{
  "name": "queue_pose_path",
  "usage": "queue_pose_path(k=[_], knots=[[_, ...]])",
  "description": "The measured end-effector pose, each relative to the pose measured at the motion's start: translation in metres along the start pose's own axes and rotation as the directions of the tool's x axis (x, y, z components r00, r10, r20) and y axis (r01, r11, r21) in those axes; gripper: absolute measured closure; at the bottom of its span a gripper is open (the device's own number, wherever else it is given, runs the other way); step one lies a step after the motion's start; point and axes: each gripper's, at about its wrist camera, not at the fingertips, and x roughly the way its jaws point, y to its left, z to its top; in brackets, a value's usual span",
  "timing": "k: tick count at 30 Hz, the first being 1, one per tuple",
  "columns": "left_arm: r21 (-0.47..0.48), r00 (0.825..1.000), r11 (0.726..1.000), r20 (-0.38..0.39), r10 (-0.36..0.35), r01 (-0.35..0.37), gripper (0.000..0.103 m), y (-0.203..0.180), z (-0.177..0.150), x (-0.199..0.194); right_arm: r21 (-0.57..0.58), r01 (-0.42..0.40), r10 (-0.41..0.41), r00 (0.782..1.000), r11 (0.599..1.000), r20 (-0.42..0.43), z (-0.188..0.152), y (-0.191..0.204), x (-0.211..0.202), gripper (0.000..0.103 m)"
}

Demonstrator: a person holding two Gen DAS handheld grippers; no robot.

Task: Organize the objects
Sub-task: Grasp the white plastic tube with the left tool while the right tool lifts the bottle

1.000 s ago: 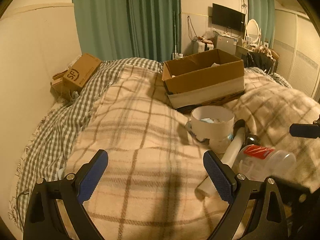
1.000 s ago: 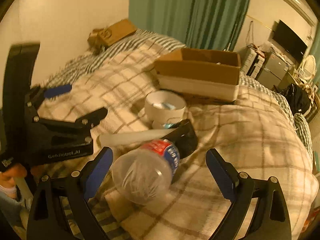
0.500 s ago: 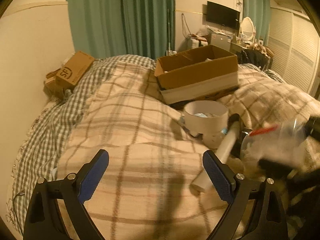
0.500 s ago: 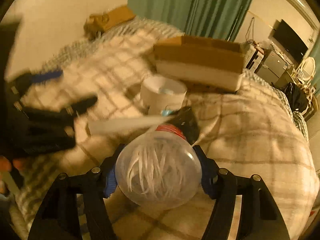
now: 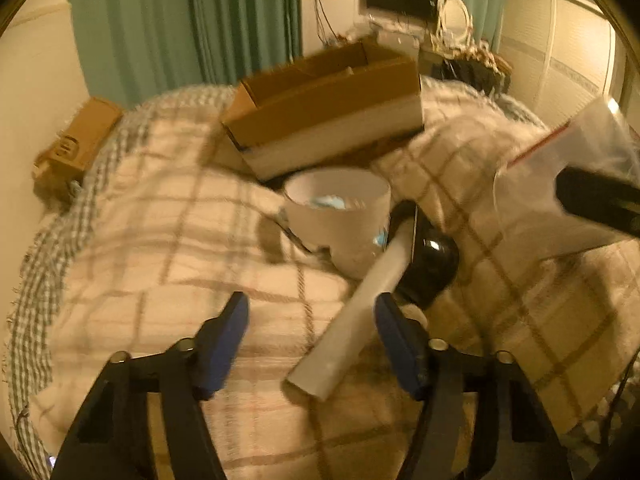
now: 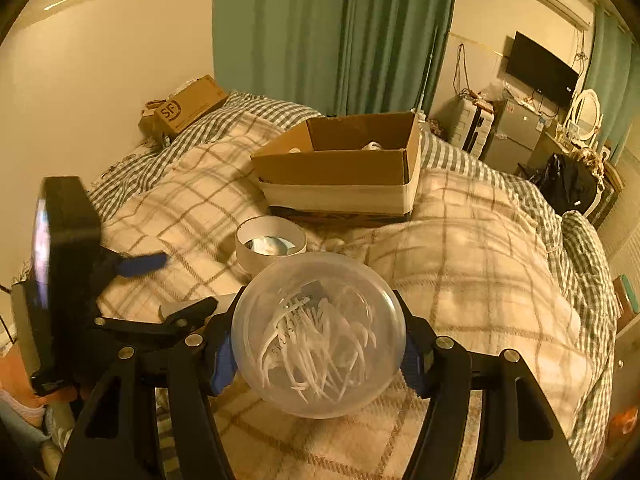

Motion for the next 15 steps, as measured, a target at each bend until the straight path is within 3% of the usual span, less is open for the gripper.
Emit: queue_pose_path(k=[5, 8, 10, 15], knots=[[0.04, 0.996, 0.996, -0.042, -0.081, 0.083, 0.042, -0.01, -0.001, 0.012, 0.0, 0.01, -0.01, 1.0, 1.0, 0.019, -0.001, -0.003, -0.005, 0.039], [0.069, 0.993, 0.994, -0.086, -0.084, 0.09, 0.057, -0.018, -0.001, 0.024, 0.004, 0.012, -0.012, 1.0, 1.0, 0.017, -0.002, -0.003, -0.002, 0.039], [0.08, 0.992, 0.993, -0.1, -0.081, 0.089, 0.076, -0.02, -0.001, 0.027, 0.008, 0.008, -0.008, 1.0, 1.0, 0.012, -0.002, -0.003, 0.001, 0.039], [0.044, 0.994, 0.995, -0.062, -0.088, 0.091, 0.089, -0.012, 0.001, 0.013, 0.017, 0.006, -0.006, 1.0, 1.0, 0.016, -0.003, -0.007, 0.004, 0.039]])
